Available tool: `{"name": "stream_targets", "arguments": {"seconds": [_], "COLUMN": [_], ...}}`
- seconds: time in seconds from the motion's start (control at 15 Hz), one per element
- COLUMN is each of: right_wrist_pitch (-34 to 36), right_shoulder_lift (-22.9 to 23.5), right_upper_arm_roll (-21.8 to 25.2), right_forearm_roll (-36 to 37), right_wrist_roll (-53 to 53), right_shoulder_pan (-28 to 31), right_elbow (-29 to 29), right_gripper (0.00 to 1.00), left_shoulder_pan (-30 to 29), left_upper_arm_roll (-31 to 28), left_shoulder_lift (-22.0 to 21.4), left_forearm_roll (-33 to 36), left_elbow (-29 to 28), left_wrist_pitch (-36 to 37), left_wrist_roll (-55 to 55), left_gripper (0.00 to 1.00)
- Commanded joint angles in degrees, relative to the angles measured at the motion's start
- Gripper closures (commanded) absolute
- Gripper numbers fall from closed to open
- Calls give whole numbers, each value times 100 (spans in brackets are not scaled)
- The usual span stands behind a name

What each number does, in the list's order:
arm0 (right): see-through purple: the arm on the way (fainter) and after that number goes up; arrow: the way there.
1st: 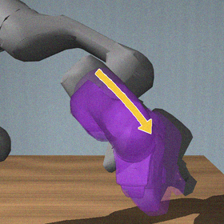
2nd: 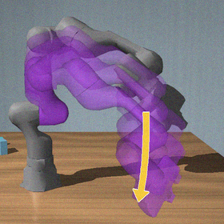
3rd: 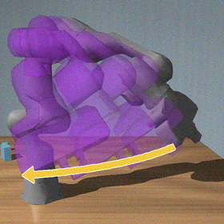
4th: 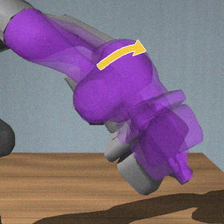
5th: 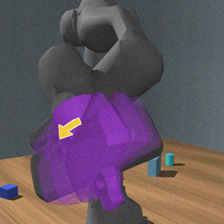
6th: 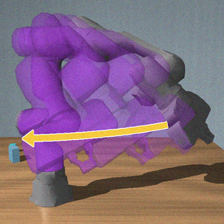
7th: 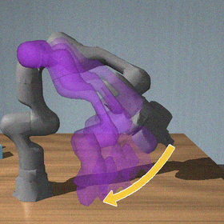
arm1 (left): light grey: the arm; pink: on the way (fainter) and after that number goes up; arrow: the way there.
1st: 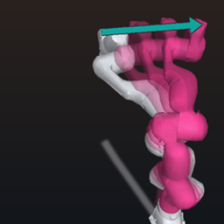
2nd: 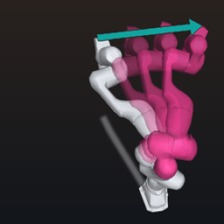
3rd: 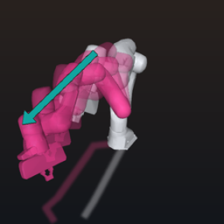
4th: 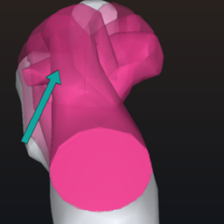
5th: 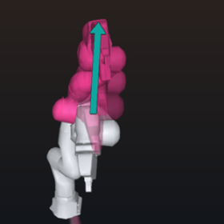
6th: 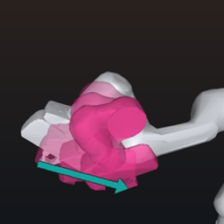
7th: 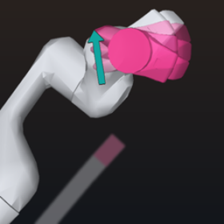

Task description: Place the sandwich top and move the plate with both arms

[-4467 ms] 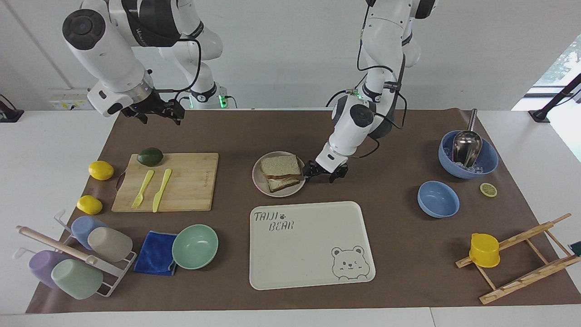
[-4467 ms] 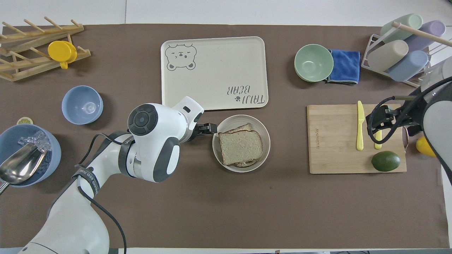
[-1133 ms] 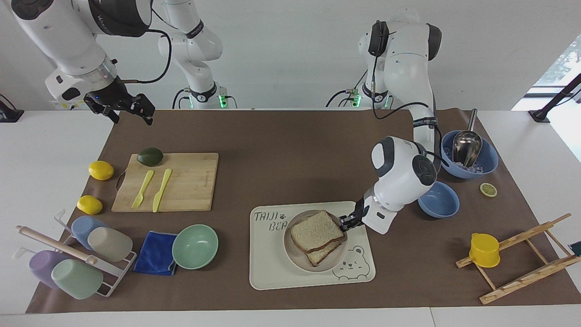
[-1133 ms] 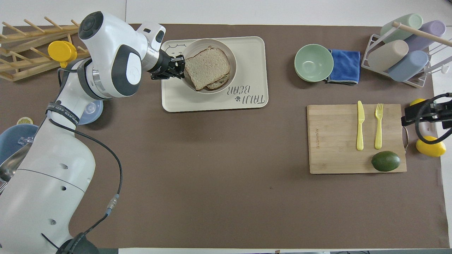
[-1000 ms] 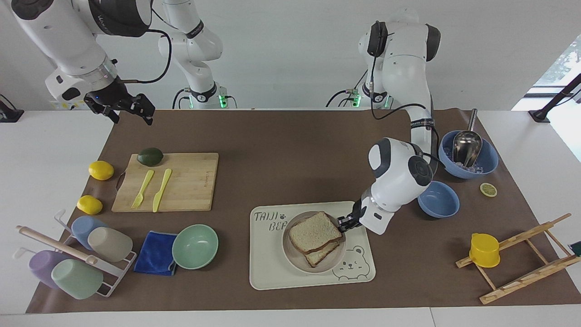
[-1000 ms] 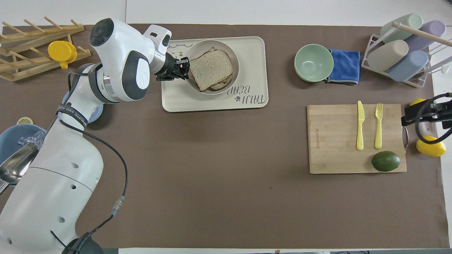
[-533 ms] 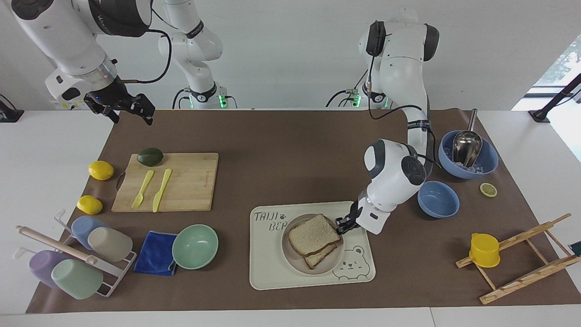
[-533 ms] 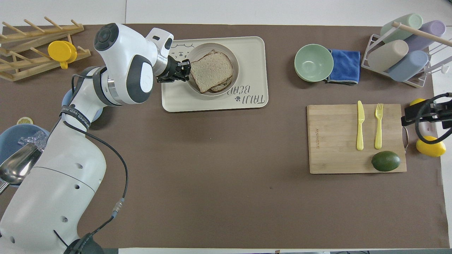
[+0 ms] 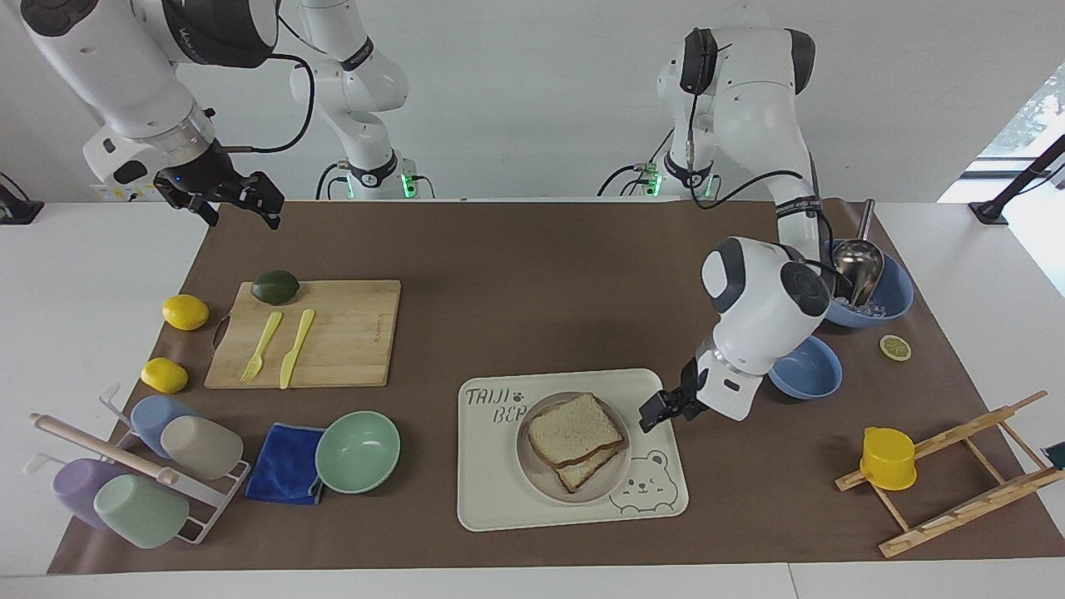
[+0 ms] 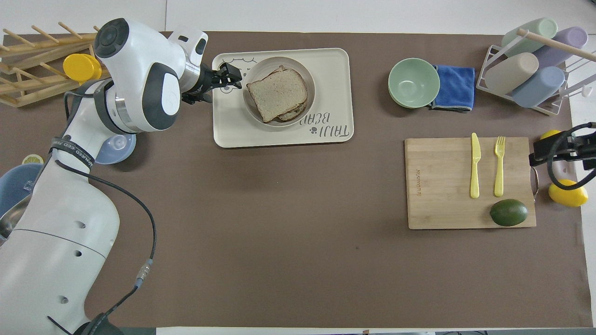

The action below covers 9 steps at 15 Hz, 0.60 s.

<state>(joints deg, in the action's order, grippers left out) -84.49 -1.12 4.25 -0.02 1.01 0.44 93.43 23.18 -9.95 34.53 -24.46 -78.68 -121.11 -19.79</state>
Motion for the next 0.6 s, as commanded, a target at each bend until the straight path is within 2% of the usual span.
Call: {"name": "stream_targets", "arguments": {"seconds": [0.0,0.2,0.33,0.53], "right_wrist_pitch": [-15,-6,-6,-6], "right_shoulder_lift": [-91,-91,-91,-91], "right_upper_arm_roll": [-21,-21,-21,-21], "right_forearm_roll": [-103,-103,-103,-103], "right_wrist_roll": [-127,-127,-127,-127], "right_shoulder_pan": [61,61,61,61], "right_elbow": [78,78,78,78], "right_gripper": [0,0,0,0], "left_shoulder_pan": [-7,11,11,-7], "left_upper_arm_roll": [-366,-771,-771,-806], "left_shoulder_lift": [-543,-947,-1202,-1449], "left_forearm_roll": [126,440,1011,1285], "left_elbow": [-235,-218,-226,-226], "left_wrist_pitch": [499,1158,1448,1844], "left_wrist_roll": [-34,36,54,54], "left_gripper": [0,0,0,0]}}
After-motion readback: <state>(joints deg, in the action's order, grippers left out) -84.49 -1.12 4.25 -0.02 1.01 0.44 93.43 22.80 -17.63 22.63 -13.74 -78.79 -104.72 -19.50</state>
